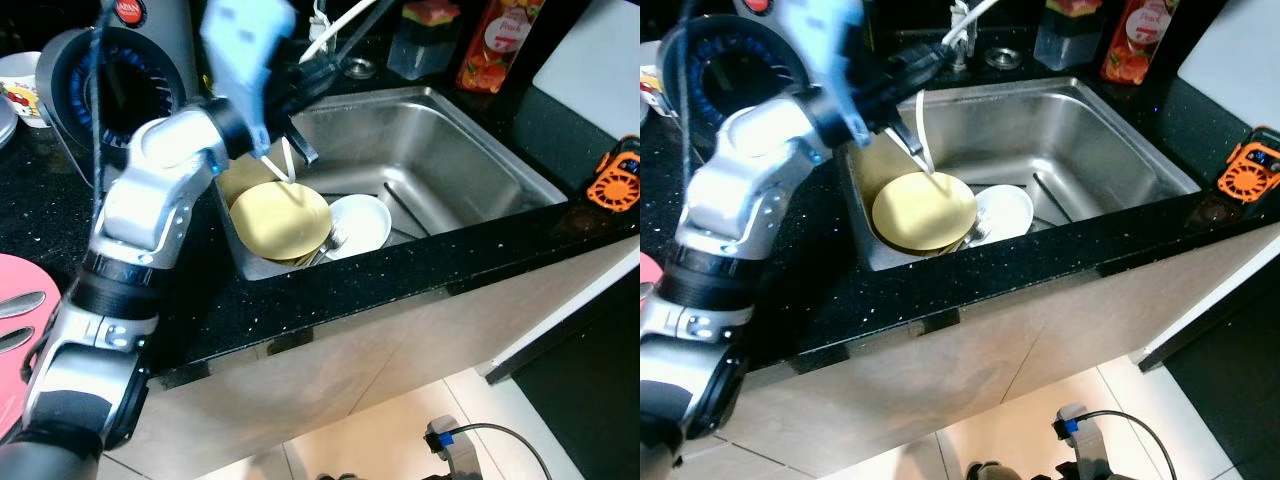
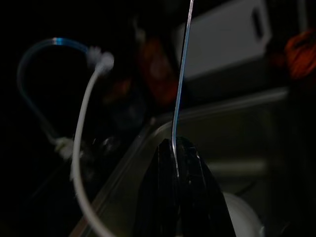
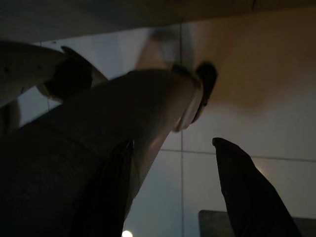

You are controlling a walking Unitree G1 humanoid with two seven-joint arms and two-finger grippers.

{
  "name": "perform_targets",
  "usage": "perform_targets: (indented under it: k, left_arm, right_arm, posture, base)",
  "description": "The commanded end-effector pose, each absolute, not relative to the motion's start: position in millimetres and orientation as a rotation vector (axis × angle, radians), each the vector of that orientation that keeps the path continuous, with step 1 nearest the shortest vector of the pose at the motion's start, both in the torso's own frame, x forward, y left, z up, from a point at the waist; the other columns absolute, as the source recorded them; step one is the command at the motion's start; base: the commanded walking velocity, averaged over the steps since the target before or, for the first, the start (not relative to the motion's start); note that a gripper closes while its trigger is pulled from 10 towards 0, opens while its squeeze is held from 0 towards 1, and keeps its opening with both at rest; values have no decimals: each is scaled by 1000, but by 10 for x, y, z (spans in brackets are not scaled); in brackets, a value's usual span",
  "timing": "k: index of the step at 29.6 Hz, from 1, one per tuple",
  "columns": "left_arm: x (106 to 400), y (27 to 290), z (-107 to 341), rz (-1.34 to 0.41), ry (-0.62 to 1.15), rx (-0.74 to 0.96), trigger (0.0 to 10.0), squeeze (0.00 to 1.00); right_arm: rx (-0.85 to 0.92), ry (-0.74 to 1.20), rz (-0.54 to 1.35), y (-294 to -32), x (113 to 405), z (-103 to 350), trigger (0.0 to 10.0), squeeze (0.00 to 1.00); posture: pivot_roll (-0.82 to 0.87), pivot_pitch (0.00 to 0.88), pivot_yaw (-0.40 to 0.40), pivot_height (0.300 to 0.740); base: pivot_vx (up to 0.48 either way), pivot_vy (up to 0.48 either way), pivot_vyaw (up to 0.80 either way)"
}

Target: Kitchen organization

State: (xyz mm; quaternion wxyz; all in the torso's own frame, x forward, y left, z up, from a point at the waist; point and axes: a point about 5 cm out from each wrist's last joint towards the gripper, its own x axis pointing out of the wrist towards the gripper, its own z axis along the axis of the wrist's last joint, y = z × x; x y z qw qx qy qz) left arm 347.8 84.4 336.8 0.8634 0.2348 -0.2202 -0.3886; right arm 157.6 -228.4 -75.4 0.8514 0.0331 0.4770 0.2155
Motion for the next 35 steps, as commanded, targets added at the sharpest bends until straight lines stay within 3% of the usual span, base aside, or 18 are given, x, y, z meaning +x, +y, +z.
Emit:
perform_targets:
  k: [1,3,11,19,32,33,34,35]
  left_arm:
    - [3521,837,3363,-790,-453,579,10000,0]
    - [3659,841,3239,-770,-364,735,10000,0]
    - [3846,793,2842,-816,-236,1048,10000,0]
    - [3939,713,2629,-869,-162,1093,10000,0]
    - [3936,563,2775,-980,-235,1076,10000,0]
    - [3907,508,2750,-1040,-233,1071,10000,86]
    - [3907,508,2750,-1040,-233,1071,10000,86]
    - [3892,484,2730,-1070,-230,1069,10000,455]
  right_arm:
    - [74,1036,446,-2285,1477,-799,10000,0]
    - [74,1051,439,-2280,1406,-830,10000,0]
    - [78,1072,429,-2307,1278,-865,10000,0]
    - [79,1100,423,-2272,1086,-930,10000,0]
    - [87,1121,379,-2213,883,-1000,10000,0]
    - [87,1119,371,-2210,875,-1002,10000,0]
    - [87,1119,371,-2210,875,-1002,10000,0]
    - [87,1117,369,-2210,878,-1001,10000,0]
  posture:
    - [44,127,-29,740]
    - [36,150,-17,740]
    - [17,190,-1,740]
    - [-10,232,18,740]
    - [-21,273,47,740]
    - [-22,280,54,740]
    - [-22,280,54,740]
    - [-24,282,54,740]
  base:
    - [0,0,0]
    - [0,0,0]
    - [0,0,0]
    - [0,0,0]
    - [0,0,0]
    - [0,0,0]
    - [0,0,0]
    - [0,0,0]
